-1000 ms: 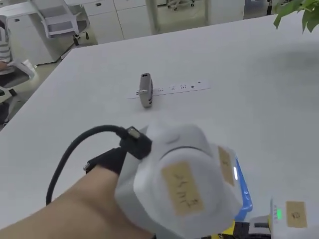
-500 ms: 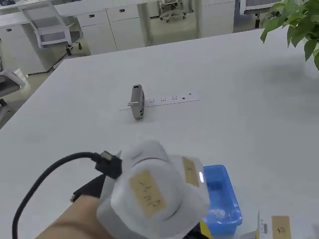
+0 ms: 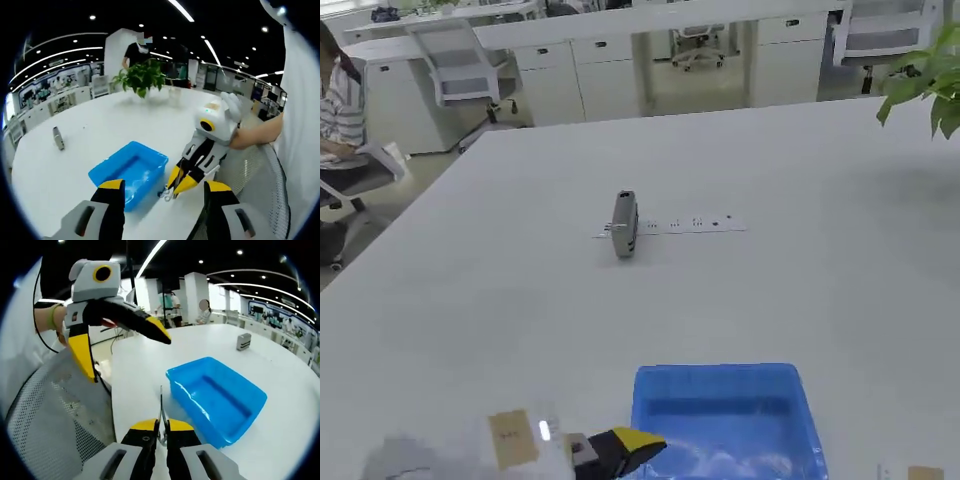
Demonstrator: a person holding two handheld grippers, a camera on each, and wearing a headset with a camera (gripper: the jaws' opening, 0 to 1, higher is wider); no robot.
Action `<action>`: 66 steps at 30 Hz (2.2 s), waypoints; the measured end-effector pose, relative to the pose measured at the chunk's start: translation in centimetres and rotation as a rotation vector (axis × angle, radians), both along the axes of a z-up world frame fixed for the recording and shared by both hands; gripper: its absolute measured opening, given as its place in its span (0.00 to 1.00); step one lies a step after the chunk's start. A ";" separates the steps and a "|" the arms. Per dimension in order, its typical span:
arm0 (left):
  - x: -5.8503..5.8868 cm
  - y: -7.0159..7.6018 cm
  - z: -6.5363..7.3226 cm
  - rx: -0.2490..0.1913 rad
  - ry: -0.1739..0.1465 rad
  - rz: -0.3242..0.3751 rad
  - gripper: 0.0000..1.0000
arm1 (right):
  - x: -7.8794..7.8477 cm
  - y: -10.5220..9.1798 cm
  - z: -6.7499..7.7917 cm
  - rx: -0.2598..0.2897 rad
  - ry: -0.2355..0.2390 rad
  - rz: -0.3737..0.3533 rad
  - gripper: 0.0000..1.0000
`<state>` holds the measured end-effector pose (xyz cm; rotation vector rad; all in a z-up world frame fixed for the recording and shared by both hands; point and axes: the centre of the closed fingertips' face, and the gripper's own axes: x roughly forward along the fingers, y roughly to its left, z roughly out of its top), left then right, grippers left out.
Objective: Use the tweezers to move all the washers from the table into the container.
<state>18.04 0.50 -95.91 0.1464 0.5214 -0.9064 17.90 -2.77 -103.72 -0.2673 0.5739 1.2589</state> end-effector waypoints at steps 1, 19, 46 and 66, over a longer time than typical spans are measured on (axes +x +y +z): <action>0.1 0.4 0.1 -0.009 -0.015 0.027 0.66 | 0.0 0.0 0.0 0.001 0.000 0.000 0.02; 1.9 5.2 2.3 -0.272 -0.205 0.417 0.99 | 0.3 0.1 -0.1 0.031 0.030 -0.032 0.03; 1.6 6.3 1.6 -0.199 -0.205 0.430 0.93 | 2.3 -0.8 8.5 0.499 0.312 -0.214 0.03; 1.4 6.0 1.0 -0.184 -0.180 0.397 0.91 | 9.9 -3.5 6.3 0.290 0.091 -0.382 0.03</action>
